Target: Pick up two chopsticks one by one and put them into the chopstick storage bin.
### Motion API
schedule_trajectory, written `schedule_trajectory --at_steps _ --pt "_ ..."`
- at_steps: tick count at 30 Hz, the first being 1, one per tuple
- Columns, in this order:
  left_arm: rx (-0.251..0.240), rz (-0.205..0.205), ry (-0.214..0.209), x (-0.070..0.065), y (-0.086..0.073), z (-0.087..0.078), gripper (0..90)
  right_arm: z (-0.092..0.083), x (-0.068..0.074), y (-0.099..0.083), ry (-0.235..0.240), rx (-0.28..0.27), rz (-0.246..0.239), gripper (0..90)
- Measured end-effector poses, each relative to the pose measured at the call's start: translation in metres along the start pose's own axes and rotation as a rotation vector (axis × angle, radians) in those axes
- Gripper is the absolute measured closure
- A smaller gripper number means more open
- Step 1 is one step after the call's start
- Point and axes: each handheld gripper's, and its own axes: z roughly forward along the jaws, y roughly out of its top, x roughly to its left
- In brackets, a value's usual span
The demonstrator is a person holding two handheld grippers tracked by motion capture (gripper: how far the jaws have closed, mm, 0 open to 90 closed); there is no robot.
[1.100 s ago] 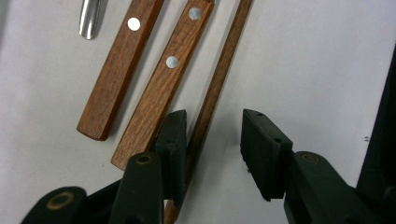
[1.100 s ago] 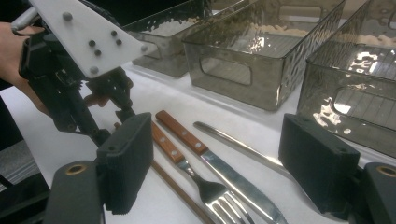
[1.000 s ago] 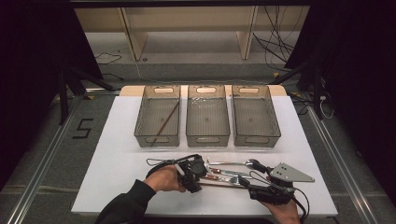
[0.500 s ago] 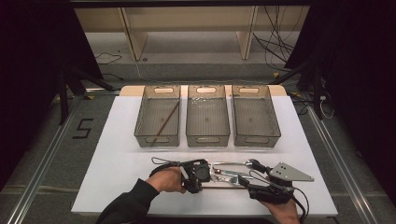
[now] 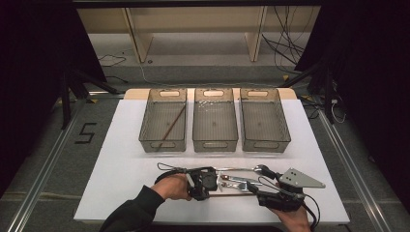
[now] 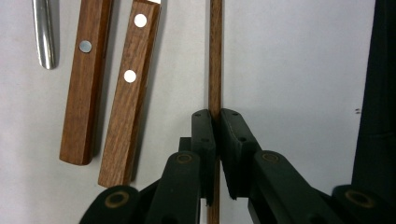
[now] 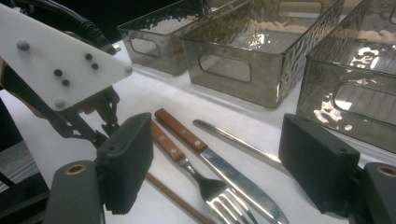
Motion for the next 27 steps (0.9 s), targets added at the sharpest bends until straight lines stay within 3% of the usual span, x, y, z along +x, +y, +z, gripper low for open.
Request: schedule_trajectory --at_steps 27 --pt "0.009 -0.016 -0.028 -0.001 -0.007 -0.012 84.4 -0.002 0.0 0.001 -0.004 -0.004 -0.002 26.9"
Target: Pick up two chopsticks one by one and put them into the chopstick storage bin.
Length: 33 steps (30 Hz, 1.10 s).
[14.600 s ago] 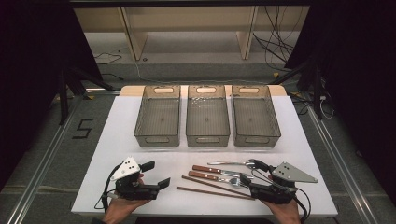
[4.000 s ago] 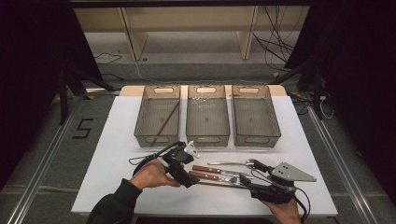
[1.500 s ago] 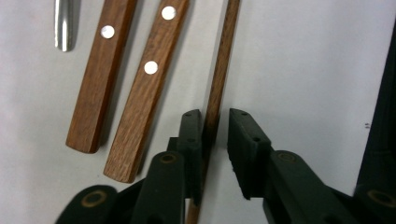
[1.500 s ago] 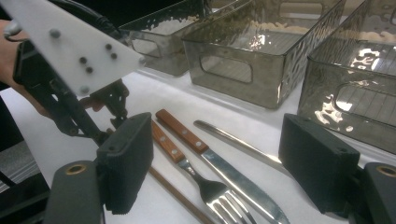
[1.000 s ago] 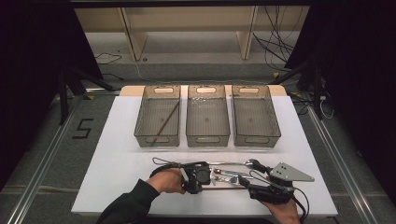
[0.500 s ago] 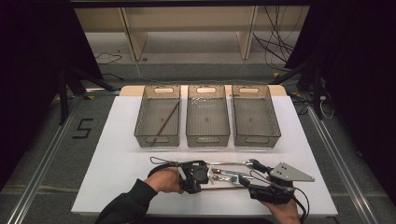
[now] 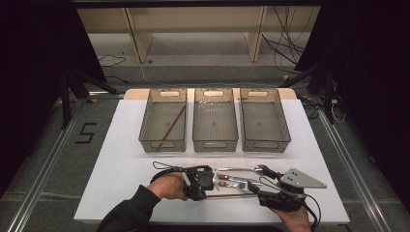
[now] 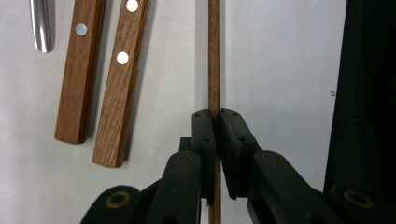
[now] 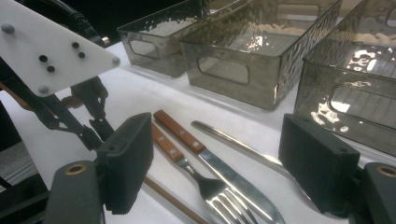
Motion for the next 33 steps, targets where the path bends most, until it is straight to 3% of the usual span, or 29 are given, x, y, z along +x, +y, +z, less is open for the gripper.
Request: schedule_trajectory --at_steps 9,15,21,28,33 --pt "-0.024 -0.018 -0.012 0.007 -0.009 -0.013 84.3 0.0 0.0 0.0 -0.003 -0.004 0.0 26.9" --pt "-0.067 -0.066 0.014 0.014 -0.02 -0.028 84.4 -0.001 -0.001 0.0 -0.005 -0.008 -0.001 26.9" --pt "-0.112 -0.157 0.073 0.026 -0.034 -0.044 84.3 0.0 0.0 0.0 -0.005 -0.007 0.0 26.9" --pt "-0.183 -0.294 0.127 0.037 -0.045 -0.058 84.3 0.0 0.0 0.0 -0.004 -0.006 0.001 26.9" --pt "-0.233 -0.364 0.169 0.043 -0.053 -0.069 84.3 0.0 0.0 0.0 -0.003 -0.006 0.001 26.9"
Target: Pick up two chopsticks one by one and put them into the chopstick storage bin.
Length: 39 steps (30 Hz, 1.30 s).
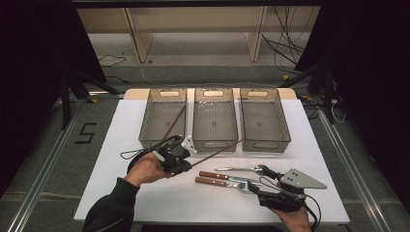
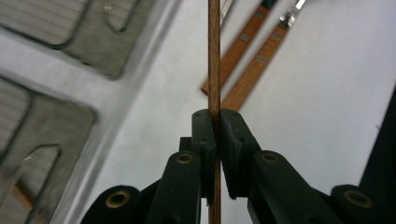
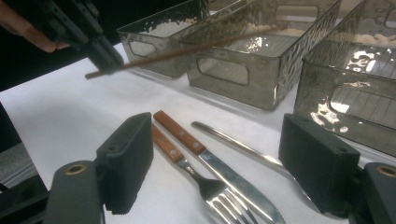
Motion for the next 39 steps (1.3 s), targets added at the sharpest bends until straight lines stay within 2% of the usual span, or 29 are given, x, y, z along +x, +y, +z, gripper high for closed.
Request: schedule_trajectory --at_steps 7,12,15,22,28,39 --pt "-0.068 -0.087 0.041 0.02 -0.009 -0.01 84.3 0.0 0.001 0.0 0.0 0.0 0.0 26.9" --pt "-0.088 -0.153 0.075 0.042 -0.019 -0.013 84.3 0.0 0.001 0.0 0.004 0.002 -0.004 26.8" --pt "-0.103 -0.201 0.081 0.054 -0.025 -0.014 84.3 0.001 0.001 0.0 0.004 0.002 -0.004 26.9" --pt "-0.132 -0.248 0.105 0.068 -0.026 -0.023 84.3 0.001 0.001 -0.001 0.006 0.003 -0.001 26.9" --pt "-0.158 -0.302 0.153 0.087 -0.022 -0.032 84.3 0.001 0.001 -0.001 0.006 0.003 0.0 26.9" --pt "-0.127 -0.357 0.195 0.118 -0.018 -0.032 84.3 0.0 0.001 -0.001 0.007 0.001 0.002 26.9"
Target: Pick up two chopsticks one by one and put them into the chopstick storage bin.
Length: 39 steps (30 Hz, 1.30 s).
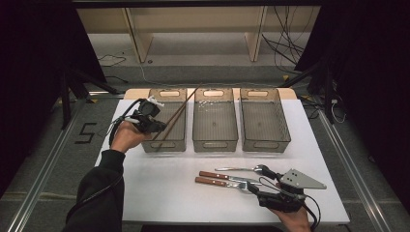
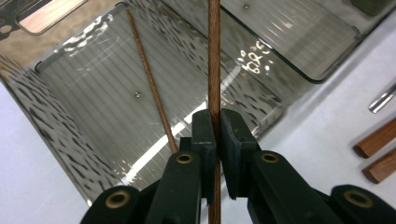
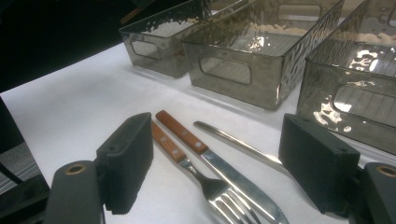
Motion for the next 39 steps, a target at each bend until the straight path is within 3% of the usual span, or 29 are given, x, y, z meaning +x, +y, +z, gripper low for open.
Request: schedule_trajectory --at_steps 9,15,26,35,39 --pt "0.009 -0.074 0.048 0.025 -0.002 0.01 84.3 0.0 0.0 0.0 0.0 -0.002 0.001 26.9" --pt "0.015 -0.097 0.075 0.035 -0.006 0.016 84.3 0.0 0.0 0.0 0.001 0.0 0.002 26.9" --pt "0.014 -0.158 0.08 0.042 -0.017 0.024 84.2 0.0 0.0 0.0 0.0 0.0 0.002 26.9" --pt "0.049 -0.185 0.083 0.045 -0.021 0.031 84.1 0.0 0.0 0.0 -0.002 0.001 0.002 26.9" --pt "0.06 -0.221 0.087 0.046 -0.022 0.033 83.5 0.0 0.0 0.0 -0.001 0.001 0.003 26.8"
